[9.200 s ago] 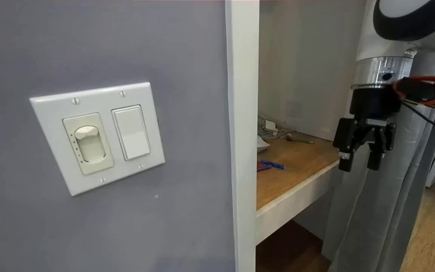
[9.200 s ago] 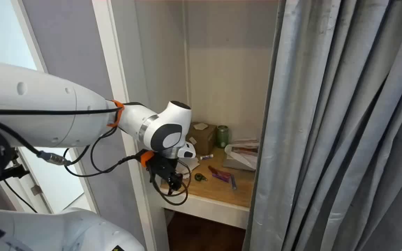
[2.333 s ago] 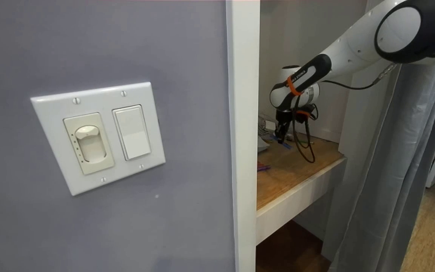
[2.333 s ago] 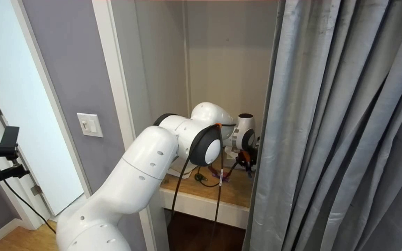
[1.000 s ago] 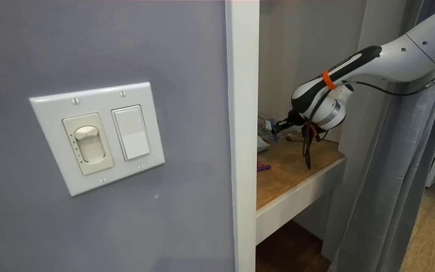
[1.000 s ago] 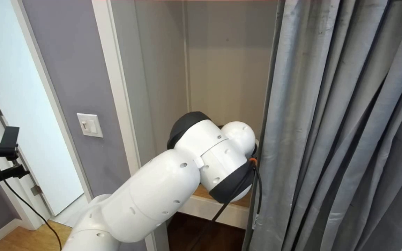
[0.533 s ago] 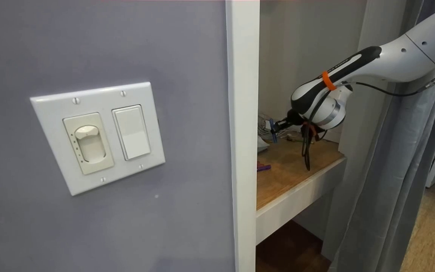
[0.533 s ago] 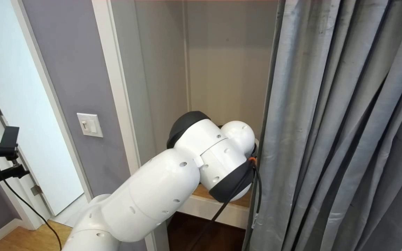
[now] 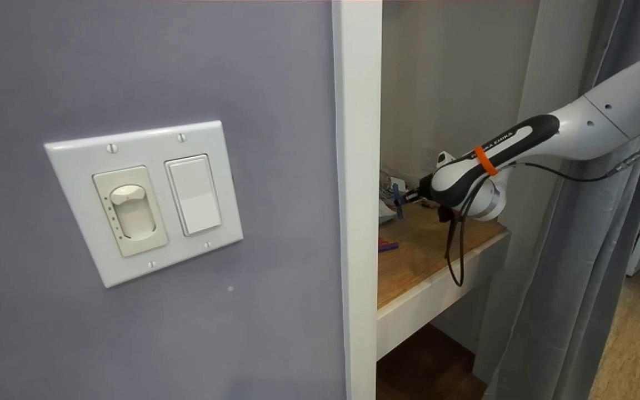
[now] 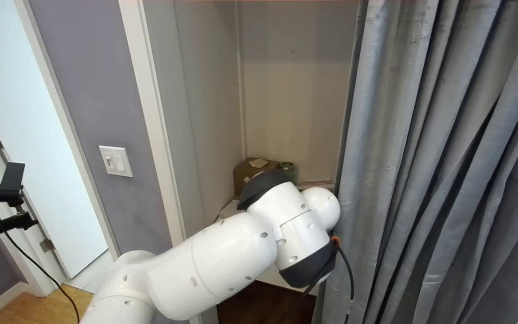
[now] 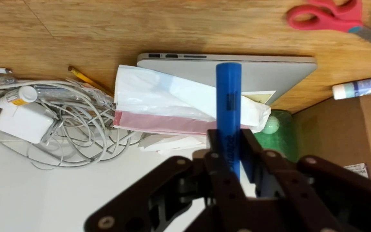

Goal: Set the blue marker upright on the shelf

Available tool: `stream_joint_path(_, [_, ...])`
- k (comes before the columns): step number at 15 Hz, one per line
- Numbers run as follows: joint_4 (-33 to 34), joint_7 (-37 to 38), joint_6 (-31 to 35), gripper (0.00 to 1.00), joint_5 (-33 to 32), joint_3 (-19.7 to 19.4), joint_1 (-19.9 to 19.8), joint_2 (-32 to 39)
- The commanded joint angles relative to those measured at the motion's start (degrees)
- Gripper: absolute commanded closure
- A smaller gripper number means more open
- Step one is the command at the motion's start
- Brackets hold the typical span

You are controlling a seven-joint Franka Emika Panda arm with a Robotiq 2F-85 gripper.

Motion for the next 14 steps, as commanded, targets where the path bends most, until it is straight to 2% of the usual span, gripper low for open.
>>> stream_joint_path(1, [5.6, 0.5, 4.8, 0.95, -5.7, 2.7, -1.1, 9.4])
stream_joint_path(5, [9.0, 0.9, 6.3, 0.95, -7.8, 2.9, -1.0, 14.0])
stream_joint_path(11, [13.1, 0.2, 5.6, 0.95, -14.7, 6.5, -2.6, 20.8])
stream_joint_path(14, [14.5, 0.3, 5.1, 0.95, -16.9, 6.8, -2.6, 23.0])
